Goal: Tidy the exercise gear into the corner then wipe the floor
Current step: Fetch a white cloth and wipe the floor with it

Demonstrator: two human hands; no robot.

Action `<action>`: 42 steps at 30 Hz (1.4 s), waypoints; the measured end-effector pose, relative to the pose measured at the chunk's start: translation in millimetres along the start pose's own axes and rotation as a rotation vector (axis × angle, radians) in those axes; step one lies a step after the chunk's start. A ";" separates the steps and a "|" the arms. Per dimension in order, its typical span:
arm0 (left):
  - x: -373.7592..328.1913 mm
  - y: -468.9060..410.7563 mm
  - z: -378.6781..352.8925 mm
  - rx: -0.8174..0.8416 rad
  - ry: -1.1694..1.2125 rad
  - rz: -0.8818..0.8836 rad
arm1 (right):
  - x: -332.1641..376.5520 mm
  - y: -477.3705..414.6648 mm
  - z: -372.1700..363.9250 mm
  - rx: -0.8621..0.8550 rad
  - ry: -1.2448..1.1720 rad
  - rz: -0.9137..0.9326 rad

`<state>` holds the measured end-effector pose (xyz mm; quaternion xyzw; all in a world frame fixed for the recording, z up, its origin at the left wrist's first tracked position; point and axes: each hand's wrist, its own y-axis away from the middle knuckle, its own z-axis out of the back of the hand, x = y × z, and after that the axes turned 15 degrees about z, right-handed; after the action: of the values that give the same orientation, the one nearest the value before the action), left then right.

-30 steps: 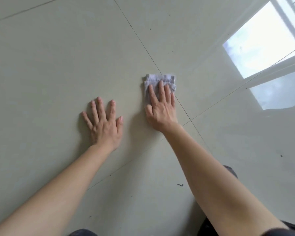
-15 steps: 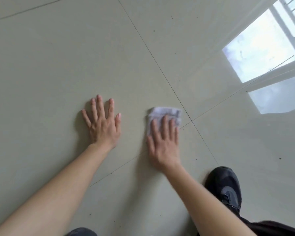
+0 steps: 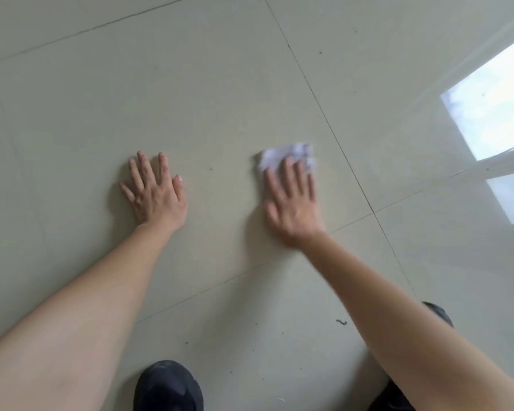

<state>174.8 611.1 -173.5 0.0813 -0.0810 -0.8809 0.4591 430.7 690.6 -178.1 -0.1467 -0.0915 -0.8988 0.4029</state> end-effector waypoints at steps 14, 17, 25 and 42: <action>4.9 -1.3 10.0 0.128 -0.075 -0.012 | -74.9 -60.0 52.7 0.121 0.031 -0.022; 3.8 0.1 8.2 0.125 -0.071 0.001 | -52.7 -68.7 40.8 0.104 0.036 -0.121; 4.9 -15.5 6.8 0.055 -0.057 -0.014 | -20.7 -32.6 10.1 0.234 0.093 0.861; 0.2 -23.2 2.0 0.105 -0.091 0.023 | -51.0 -122.0 19.6 0.192 0.192 1.021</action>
<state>155.8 624.2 -176.6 0.0644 -0.1490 -0.8729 0.4601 375.0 812.1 -182.5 -0.0519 -0.0529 -0.5851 0.8076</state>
